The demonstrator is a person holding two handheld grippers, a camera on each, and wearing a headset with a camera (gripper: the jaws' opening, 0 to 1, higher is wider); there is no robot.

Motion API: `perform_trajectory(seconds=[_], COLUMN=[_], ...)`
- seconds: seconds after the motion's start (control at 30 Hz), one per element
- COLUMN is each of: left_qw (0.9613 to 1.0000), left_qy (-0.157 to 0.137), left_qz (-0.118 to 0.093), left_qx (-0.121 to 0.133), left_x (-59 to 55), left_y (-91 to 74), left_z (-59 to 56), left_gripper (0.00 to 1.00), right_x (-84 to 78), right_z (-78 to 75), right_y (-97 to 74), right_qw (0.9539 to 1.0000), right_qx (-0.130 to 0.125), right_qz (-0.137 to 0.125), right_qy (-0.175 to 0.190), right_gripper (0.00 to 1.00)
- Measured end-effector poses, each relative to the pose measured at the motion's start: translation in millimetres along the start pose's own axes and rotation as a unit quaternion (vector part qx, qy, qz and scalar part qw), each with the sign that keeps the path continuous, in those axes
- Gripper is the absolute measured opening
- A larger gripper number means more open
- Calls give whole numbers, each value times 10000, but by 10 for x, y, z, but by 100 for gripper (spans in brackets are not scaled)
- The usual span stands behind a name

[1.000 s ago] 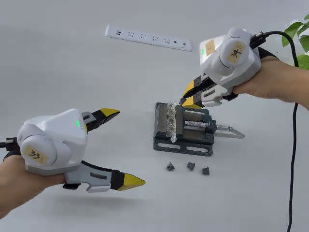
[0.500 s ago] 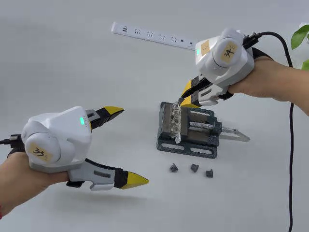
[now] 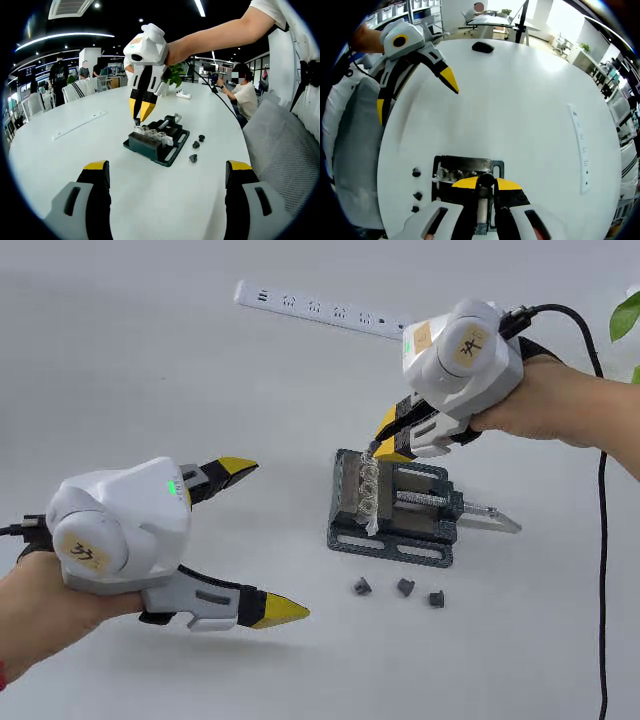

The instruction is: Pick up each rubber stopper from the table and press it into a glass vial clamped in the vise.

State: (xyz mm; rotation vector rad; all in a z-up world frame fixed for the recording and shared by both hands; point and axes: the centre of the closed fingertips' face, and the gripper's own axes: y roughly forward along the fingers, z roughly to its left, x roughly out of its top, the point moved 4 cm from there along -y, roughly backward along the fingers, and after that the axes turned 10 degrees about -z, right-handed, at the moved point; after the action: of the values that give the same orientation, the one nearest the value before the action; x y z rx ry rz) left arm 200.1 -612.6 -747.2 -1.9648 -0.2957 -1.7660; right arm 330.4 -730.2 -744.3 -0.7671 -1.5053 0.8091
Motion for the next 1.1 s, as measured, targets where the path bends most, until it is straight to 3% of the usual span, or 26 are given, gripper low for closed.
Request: perform_trajectory(seconds=[0.73, 1.1], left_qw=[10000, 10000], left_qy=[-34, -48], left_qz=[4, -6], left_qx=[7, 6], left_x=[-17, -14], left_y=[12, 16], left_z=[19, 12], left_gripper=[95, 95], right_x=[-47, -25], right_z=[-73, -39], right_y=[18, 33], right_qw=[9999, 9998], right_qx=[55, 57], right_qz=[91, 176], right_qy=[34, 36], right_gripper=[7, 7])
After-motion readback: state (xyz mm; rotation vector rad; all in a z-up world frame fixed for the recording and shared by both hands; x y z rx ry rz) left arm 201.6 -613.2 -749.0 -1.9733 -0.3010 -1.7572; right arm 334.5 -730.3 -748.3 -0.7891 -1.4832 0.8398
